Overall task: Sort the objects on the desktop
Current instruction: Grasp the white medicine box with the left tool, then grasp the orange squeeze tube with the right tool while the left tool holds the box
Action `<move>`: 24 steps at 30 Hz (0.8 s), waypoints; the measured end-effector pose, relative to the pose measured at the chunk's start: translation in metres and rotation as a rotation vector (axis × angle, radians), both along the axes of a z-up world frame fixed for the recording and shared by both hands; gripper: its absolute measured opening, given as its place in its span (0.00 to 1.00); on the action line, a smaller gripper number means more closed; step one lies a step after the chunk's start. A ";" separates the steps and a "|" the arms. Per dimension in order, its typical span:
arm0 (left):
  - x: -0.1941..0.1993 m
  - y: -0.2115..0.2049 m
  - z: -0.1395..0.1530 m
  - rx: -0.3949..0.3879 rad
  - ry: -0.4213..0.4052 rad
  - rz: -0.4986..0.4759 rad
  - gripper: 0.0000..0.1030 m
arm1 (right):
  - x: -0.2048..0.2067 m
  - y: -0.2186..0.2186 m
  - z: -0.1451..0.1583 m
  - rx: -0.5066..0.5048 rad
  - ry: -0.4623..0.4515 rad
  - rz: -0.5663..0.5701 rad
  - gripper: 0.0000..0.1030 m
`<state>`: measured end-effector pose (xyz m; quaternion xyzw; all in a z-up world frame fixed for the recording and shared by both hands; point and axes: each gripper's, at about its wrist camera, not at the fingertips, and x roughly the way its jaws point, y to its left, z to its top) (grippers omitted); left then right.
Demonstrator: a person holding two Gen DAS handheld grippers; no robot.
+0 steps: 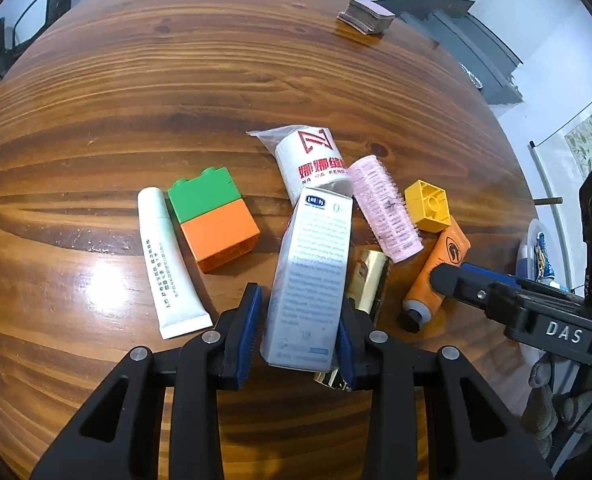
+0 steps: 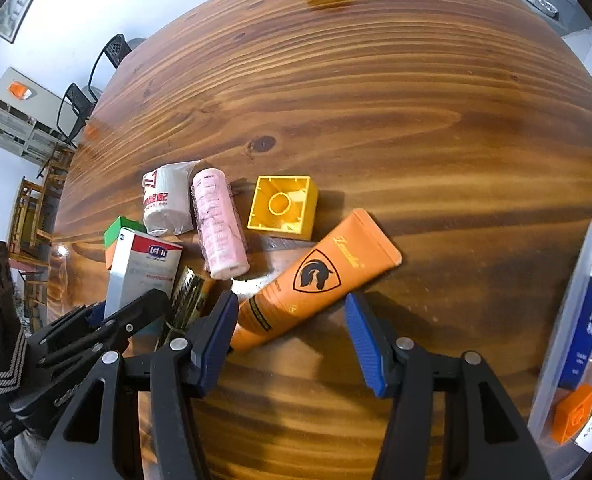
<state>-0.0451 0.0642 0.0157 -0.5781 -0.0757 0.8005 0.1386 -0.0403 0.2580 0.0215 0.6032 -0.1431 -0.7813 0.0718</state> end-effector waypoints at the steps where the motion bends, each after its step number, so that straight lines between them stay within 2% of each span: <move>1: 0.000 0.000 0.000 0.000 0.001 -0.001 0.36 | -0.003 -0.003 -0.001 0.004 0.003 0.001 0.59; 14: -0.004 0.003 -0.001 -0.010 0.011 -0.007 0.36 | 0.004 -0.032 -0.002 0.222 0.094 0.160 0.58; 17: -0.005 0.009 0.001 -0.025 0.022 -0.018 0.36 | 0.009 -0.028 -0.003 0.242 0.111 0.159 0.44; 19: -0.007 0.011 -0.001 -0.038 0.030 -0.022 0.32 | 0.011 -0.026 -0.002 0.255 0.117 0.158 0.34; 24: -0.002 0.012 0.000 -0.051 0.026 -0.018 0.31 | 0.018 -0.018 -0.002 0.231 0.112 0.155 0.31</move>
